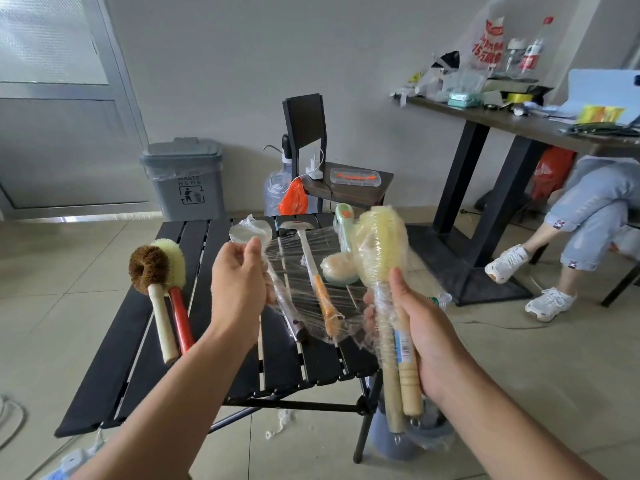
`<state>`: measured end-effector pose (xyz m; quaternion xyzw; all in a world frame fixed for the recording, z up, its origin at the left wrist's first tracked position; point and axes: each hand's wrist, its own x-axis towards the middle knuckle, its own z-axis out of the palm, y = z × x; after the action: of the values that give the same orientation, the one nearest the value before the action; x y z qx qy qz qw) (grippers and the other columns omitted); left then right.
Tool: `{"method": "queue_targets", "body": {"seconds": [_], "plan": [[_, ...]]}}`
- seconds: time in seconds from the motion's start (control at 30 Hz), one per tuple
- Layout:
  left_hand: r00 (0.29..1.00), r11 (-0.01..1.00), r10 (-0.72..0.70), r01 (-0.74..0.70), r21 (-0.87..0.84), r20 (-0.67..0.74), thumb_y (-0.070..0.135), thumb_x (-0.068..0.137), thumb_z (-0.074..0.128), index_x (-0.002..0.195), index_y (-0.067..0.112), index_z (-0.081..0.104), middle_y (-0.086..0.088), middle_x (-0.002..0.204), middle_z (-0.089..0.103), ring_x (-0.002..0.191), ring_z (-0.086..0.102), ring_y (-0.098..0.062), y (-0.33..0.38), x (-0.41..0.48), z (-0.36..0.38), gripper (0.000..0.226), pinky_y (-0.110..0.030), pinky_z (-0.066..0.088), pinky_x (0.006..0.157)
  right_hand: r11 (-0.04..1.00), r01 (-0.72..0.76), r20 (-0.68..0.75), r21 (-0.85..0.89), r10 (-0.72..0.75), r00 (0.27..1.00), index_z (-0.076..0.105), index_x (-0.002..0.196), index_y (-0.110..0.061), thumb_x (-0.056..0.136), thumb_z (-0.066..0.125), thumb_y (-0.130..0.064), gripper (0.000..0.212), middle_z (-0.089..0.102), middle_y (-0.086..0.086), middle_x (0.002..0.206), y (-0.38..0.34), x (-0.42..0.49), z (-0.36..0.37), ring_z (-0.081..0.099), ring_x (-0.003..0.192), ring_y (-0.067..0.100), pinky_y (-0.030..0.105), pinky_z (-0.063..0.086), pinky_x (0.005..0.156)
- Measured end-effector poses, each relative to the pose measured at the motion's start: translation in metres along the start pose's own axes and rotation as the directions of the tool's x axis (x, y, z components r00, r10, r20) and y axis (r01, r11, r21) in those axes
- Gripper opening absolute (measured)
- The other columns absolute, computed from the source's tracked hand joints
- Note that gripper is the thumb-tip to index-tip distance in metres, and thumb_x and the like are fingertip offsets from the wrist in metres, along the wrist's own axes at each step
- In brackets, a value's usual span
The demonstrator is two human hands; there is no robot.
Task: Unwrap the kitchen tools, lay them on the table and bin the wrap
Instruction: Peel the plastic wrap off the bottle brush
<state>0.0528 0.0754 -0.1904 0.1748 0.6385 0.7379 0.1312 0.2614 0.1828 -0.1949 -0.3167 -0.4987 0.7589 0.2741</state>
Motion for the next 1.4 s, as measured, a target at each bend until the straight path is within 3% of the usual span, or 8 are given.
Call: {"method": "queue_targets", "body": {"seconds": [0.23,0.37,0.53,0.73,1.0,1.27,1.33,1.4], "plan": [[0.932,0.969,-0.030,-0.061,0.238,0.361,0.011,0.110,0.048,0.102,0.018,0.078,0.013,0.057,0.055,0.053,0.046,-0.008,0.003,0.000,-0.004,0.032,-0.025,0.044,0.049,0.998,0.061,-0.012,0.009,-0.061,0.998,0.068,0.121,-0.002,0.073,0.084,-0.053,0.072,0.069,0.011,0.081,-0.001,0.004,-0.003,0.068,0.066,0.021,0.035,0.059,0.061],[0.881,0.926,-0.074,-0.114,0.361,0.467,0.063,0.092,0.053,0.082,-0.001,0.066,-0.016,0.074,0.060,0.070,0.053,-0.024,0.011,-0.013,-0.003,0.067,-0.058,0.060,0.082,0.989,0.138,-0.016,-0.056,-0.139,0.990,0.071,0.119,-0.018,0.076,0.083,-0.057,0.060,0.074,0.013,0.094,-0.001,0.005,-0.004,0.072,0.075,0.023,0.040,0.063,0.070],[0.816,0.813,0.065,-0.377,0.444,0.575,0.065,0.086,0.078,0.054,0.013,0.036,0.007,0.046,0.034,0.039,0.026,-0.006,0.012,-0.029,0.002,0.074,-0.012,0.024,0.040,0.982,0.159,-0.050,-0.099,-0.164,0.985,0.074,0.111,-0.048,0.078,0.074,-0.070,0.040,0.080,0.003,0.110,-0.002,0.002,0.001,0.075,0.088,0.020,0.043,0.063,0.084],[0.854,0.793,0.106,-0.382,0.475,0.509,0.061,0.091,0.072,0.055,0.010,0.047,0.007,0.046,0.036,0.039,0.026,-0.009,0.016,-0.016,-0.007,0.067,-0.017,0.022,0.039,0.945,0.180,-0.145,-0.273,-0.225,0.964,0.070,0.108,-0.030,0.078,0.069,-0.075,0.054,0.074,-0.003,0.070,-0.012,-0.001,-0.011,0.072,0.058,0.014,0.029,0.059,0.056],[0.883,0.683,0.119,-0.405,0.608,0.454,0.077,0.080,0.068,0.055,0.018,0.039,0.005,0.047,0.038,0.042,0.031,-0.010,0.027,0.016,-0.047,0.070,-0.018,0.026,0.038,0.893,0.296,-0.099,-0.341,-0.347,0.933,0.073,0.110,-0.029,0.078,0.071,-0.074,0.055,0.073,-0.001,0.073,-0.026,0.004,-0.023,0.066,0.057,0.015,0.026,0.054,0.054],[0.859,0.545,0.244,-0.505,0.670,0.450,0.056,0.102,0.058,0.079,0.016,0.059,0.007,0.054,0.059,0.042,0.048,-0.010,0.023,0.012,-0.050,0.046,-0.026,0.042,0.042,0.920,0.274,-0.059,-0.279,-0.301,0.952,0.072,0.109,-0.031,0.080,0.075,-0.078,0.055,0.071,-0.004,0.077,-0.026,0.007,-0.021,0.062,0.060,0.012,0.027,0.052,0.055],[0.852,0.636,0.207,-0.491,0.595,0.481,0.026,0.111,0.048,0.106,0.035,0.059,0.003,0.069,0.070,0.054,0.062,-0.007,0.013,-0.003,-0.040,0.015,-0.020,0.045,0.043,0.942,0.242,-0.045,-0.233,-0.260,0.965,0.064,0.115,-0.024,0.069,0.089,-0.069,0.069,0.063,-0.003,0.071,-0.023,0.009,-0.021,0.052,0.052,0.014,0.025,0.046,0.047],[0.834,0.773,0.158,-0.437,0.459,0.528,0.009,0.111,0.039,0.119,0.033,0.064,0.001,0.077,0.075,0.055,0.061,-0.006,0.005,-0.015,-0.027,0.036,-0.019,0.043,0.048,0.939,0.242,-0.039,-0.245,-0.259,0.965,0.058,0.121,-0.025,0.064,0.095,-0.057,0.076,0.063,-0.003,0.077,-0.019,0.010,-0.019,0.049,0.052,0.013,0.024,0.045,0.046]]}}
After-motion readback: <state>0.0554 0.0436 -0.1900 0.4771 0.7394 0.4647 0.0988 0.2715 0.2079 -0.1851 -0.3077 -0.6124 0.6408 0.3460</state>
